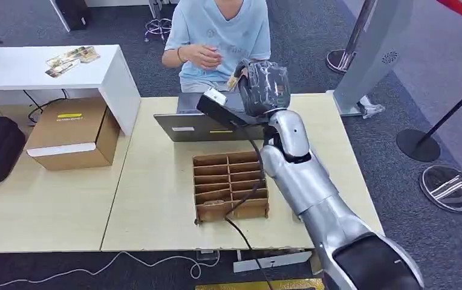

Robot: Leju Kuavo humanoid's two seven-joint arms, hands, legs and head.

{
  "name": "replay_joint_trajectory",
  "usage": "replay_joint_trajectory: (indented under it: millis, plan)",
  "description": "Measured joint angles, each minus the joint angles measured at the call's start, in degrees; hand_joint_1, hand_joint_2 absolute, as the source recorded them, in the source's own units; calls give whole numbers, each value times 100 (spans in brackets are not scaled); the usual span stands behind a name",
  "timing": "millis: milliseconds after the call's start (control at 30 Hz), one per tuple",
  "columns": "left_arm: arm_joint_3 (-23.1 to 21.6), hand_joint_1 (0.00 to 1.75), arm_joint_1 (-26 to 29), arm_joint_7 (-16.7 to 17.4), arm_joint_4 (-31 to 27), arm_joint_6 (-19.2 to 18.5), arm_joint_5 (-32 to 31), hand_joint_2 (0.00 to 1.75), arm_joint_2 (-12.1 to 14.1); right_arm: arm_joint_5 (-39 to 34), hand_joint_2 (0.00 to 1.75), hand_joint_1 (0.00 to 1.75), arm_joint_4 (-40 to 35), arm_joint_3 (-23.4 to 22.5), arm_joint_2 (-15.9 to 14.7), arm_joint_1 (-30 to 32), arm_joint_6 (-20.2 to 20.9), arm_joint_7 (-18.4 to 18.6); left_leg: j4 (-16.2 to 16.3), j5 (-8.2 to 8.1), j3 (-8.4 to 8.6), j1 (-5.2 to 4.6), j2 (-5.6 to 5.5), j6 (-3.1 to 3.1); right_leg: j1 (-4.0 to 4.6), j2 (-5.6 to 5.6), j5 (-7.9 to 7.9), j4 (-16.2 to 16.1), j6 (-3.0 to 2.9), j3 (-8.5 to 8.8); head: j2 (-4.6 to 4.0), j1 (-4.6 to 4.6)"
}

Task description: Pass the card to the sensor for recognition and then transmit it.

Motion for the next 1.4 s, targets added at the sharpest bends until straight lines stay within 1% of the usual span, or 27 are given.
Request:
replay_joint_trajectory:
  millis: [100, 233, 400, 700, 733, 767, 800, 867, 900, 1267, 1400]
  plan:
    - [0, 0, 0, 2, -2, 2, 4, 0, 2, 66, 175, 175, 209, 2, 39, -129, 0, 18, 0, 0, -1, 0, -1, 0, 0, -1, 0, 0, 0, 0, 0, 0]
    - [-2, 0, -2, 9, 0, 57, 9, 0, 2, 206, 175, 175, 670, 0, 92, -347, 7, 120, 0, 0, -1, 0, -1, 0, 0, -2, 0, 0, 0, -1, 0, -2]
    - [-2, 0, -12, 9, 0, 142, 33, 0, 0, 289, 175, 175, 1199, -18, 177, -623, -33, 114, 0, 0, 0, 0, 0, 0, 0, 0, 0, 0, 0, -1, 0, 0]
    - [-2, 0, -12, 2, -2, 140, 85, 0, 2, 276, 175, 175, 1775, -83, 256, -830, -142, 116, 0, 0, 0, 0, -1, -1, 0, -1, 0, 0, 0, -1, 0, 0]
    - [-2, 0, -12, 2, -2, 138, 85, 0, 2, 258, 175, 171, 1817, -92, 256, -840, -142, 114, 0, 0, 0, 0, -1, -1, 0, -1, 0, 0, 0, -1, 0, 0]
    - [-4, 0, -12, 2, -2, 140, 83, 0, 2, 247, 175, 171, 1848, -109, 256, -844, -144, 112, 0, 0, 0, 0, -1, -1, 0, -1, 0, 0, 0, -1, 0, 0]
    - [-4, 0, -12, 4, 0, 142, 81, 0, 2, 238, 175, 134, 1869, -125, 256, -844, -146, 107, 0, 0, 0, 0, -1, -1, 0, -1, 0, 0, 0, -1, 0, 0]
    - [-4, 0, -12, 4, -2, 159, 76, 0, 2, 219, 175, 31, 1919, -160, 256, -844, -155, 75, 1, 0, 0, 0, -1, -1, 0, 0, 0, 0, 0, -1, 0, 0]
    - [-7, 0, -13, 4, 0, 173, 76, 0, 2, 195, 175, 0, 1937, -171, 256, -842, -164, 55, 1, 0, 0, 0, 0, -1, 0, 0, 0, 0, 0, -1, 0, 0]
    - [-9, 0, -14, -4, 0, 188, 125, 0, 0, 112, 175, 0, 2059, -282, 284, -786, -271, -96, 1, 1, 0, 0, -1, -1, 0, 0, 0, 0, 0, -2, 0, 0]
    - [-7, 0, -5, -7, -2, 66, 166, 0, 4, 50, 175, 0, 2059, -330, 284, -756, -411, -124, 1, 1, 0, 0, -1, -1, 0, 0, 0, 0, 0, -2, 0, 0]
